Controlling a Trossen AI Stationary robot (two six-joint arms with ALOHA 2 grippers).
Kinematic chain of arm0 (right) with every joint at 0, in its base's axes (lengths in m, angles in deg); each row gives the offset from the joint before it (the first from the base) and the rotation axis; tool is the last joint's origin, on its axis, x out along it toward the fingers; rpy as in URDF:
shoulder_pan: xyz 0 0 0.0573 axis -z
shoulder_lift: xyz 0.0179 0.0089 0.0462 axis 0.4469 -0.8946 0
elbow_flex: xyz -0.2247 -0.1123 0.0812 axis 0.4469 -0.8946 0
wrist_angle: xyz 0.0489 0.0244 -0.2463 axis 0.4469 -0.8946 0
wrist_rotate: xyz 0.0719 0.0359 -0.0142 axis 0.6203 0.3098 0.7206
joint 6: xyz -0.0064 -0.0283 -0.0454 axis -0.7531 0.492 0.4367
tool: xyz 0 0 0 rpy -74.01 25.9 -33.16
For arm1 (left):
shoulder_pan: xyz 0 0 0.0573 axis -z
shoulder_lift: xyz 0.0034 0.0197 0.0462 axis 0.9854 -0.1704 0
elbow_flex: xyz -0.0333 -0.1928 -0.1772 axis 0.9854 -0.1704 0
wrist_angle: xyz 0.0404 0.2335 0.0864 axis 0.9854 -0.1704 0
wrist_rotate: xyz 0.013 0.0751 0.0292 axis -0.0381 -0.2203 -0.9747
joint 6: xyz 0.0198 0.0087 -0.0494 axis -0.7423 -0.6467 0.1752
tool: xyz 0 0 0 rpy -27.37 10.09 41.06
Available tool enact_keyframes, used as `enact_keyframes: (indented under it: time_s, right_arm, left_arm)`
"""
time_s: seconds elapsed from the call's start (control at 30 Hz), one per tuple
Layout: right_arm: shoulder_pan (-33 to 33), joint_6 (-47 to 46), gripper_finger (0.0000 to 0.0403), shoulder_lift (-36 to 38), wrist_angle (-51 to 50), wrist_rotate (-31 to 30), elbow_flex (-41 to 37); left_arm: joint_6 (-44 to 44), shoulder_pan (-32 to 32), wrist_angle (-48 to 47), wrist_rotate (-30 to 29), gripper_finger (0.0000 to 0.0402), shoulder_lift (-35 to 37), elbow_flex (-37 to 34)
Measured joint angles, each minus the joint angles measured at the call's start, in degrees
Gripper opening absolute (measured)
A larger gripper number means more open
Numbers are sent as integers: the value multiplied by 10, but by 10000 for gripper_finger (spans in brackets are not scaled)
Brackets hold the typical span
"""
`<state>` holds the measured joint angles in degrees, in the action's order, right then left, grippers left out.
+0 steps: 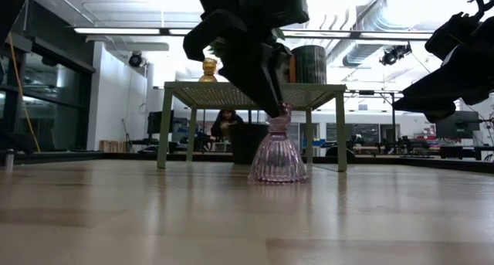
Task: Pick & Place candle stick holders
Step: Align the pink glass candle holder with the other glass candle holder on the shelf
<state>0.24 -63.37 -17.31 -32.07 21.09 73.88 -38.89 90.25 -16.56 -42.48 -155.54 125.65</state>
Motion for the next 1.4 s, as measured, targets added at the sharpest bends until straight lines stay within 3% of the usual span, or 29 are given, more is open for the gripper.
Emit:
enact_keyframes:
  time_s: [0.17,0.43,0.6,0.93,1.4]
  right_arm:
    - [0,0,183,0,0,1,0]
    - [0,5,183,0,0,13,0]
    - [0,8,183,0,0,13,0]
    - [0,9,183,0,0,13,0]
    - [0,9,183,0,0,13,0]
  left_arm:
    - [2,0,-5,-7,22,3,1]
    - [4,0,-19,-2,22,3,3]
    - [22,1,-98,-16,22,1,34]
    - [43,10,-231,-98,18,-1,117]
    - [173,28,-425,-194,18,0,272]
